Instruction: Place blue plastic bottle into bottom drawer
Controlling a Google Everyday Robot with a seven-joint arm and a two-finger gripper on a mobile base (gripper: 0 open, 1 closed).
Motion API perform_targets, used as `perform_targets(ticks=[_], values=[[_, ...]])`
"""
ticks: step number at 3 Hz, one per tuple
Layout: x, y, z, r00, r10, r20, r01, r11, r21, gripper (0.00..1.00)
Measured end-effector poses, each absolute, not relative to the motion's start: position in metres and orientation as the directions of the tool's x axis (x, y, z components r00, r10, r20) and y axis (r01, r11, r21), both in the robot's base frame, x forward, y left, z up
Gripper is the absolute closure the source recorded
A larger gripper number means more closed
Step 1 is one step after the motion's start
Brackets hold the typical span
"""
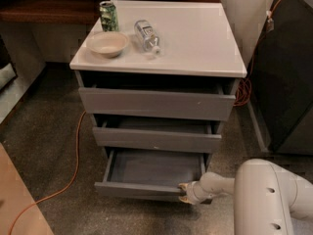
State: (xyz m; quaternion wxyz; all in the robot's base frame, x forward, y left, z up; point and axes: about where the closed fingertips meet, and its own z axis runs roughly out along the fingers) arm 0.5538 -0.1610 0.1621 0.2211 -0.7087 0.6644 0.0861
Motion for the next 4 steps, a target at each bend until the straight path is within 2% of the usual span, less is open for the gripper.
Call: perform_targets(ticks=[1, 3, 4], values=[[0.554, -0.161, 0.167, 0.102, -0.904, -0.416, -0.980, -0.019, -0.199, 0.46], [0.496, -0.146, 0.176, 0.164, -0.895, -0.414, -0.977, -0.089, -0.194, 0.00], [0.485, -0.138, 0.195, 0.197, -0.890, -0.411, -0.970, -0.115, -0.215, 0.00]])
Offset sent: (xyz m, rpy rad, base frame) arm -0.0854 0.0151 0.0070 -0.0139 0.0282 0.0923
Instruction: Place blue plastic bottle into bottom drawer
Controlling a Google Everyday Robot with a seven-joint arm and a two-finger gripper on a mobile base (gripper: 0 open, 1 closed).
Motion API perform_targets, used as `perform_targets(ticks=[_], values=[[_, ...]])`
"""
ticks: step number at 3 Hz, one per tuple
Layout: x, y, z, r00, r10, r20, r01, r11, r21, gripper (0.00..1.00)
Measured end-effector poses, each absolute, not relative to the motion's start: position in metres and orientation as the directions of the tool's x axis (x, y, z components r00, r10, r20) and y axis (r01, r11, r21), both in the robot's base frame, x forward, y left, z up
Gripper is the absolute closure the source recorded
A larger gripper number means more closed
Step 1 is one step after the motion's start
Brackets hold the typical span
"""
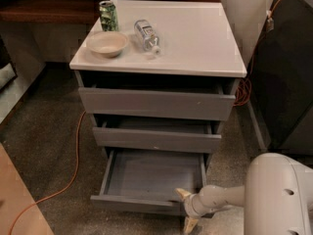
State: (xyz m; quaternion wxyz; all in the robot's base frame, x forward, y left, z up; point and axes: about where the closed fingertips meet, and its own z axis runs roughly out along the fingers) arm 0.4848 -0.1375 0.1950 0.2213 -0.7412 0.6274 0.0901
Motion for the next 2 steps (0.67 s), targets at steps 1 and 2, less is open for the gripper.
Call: perform_targets(ticks=[1, 2], values=[[0.488, -0.134, 0.211, 0.212, -0.886, -0.411, -0.965, -0.123, -0.231, 0.00], [0.503, -0.132, 0.231, 0.203, -0.880, -0.430, -0.966, -0.108, -0.235, 0.16]])
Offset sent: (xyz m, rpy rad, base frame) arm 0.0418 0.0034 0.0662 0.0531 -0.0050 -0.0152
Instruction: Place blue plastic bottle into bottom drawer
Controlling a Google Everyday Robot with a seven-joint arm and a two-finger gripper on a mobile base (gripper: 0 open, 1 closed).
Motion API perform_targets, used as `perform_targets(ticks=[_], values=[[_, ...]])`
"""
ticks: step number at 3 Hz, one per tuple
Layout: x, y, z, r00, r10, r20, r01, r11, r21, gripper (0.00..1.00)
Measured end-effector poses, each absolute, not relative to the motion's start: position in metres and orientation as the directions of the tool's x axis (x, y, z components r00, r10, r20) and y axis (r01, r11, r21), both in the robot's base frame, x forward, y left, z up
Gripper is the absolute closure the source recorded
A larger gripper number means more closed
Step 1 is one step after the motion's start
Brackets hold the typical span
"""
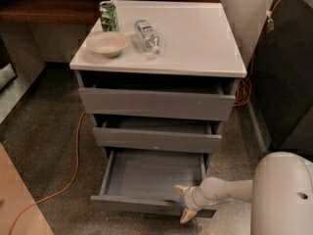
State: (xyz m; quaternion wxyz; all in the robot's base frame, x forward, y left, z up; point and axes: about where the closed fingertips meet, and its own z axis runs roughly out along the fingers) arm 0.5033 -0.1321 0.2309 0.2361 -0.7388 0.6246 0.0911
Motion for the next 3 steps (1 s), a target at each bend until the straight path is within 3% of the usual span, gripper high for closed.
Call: perform_targets(ticks=[1, 2, 3], values=[[0.517, -0.132, 0.253, 0.200, -0.869, -0.453, -0.967, -0.100, -0.234, 0.39], [0.529, -0.129, 0.274, 0.209, -0.860, -0.466, -0.966, -0.105, -0.238, 0.70], [0.540, -0.127, 0.271, 0.209, -0.869, -0.449, -0.966, -0.113, -0.231, 0.95]])
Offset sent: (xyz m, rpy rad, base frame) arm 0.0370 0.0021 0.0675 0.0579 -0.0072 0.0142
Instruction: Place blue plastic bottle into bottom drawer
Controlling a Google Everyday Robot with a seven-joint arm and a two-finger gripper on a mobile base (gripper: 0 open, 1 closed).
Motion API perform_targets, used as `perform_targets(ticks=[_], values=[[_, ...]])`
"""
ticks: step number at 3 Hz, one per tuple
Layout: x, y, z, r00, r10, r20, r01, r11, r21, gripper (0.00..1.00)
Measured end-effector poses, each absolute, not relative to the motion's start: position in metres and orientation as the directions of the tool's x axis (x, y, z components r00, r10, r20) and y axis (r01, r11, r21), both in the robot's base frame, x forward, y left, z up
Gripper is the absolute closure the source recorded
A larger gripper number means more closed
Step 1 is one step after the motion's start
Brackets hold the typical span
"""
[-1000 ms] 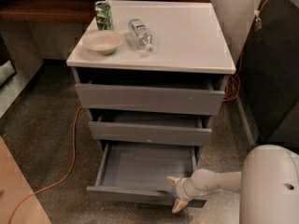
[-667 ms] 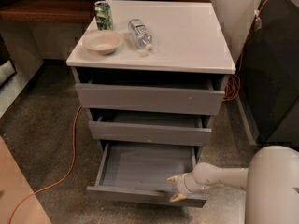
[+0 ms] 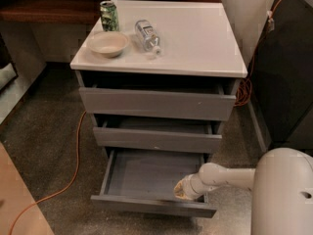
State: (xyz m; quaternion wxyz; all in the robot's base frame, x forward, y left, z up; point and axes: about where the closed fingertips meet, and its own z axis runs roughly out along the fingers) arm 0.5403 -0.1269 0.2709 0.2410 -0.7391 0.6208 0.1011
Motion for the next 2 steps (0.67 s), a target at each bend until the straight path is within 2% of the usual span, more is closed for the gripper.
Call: perform_targets(ticks=[1, 2], values=[[0.561, -0.122, 0.239, 0.190, -0.894, -0.405, -0.972, -0.112, -0.209, 1.00], [0.571, -0.119, 0.221, 0.178, -0.904, -0.389, -0.975, -0.108, -0.194, 1.00]])
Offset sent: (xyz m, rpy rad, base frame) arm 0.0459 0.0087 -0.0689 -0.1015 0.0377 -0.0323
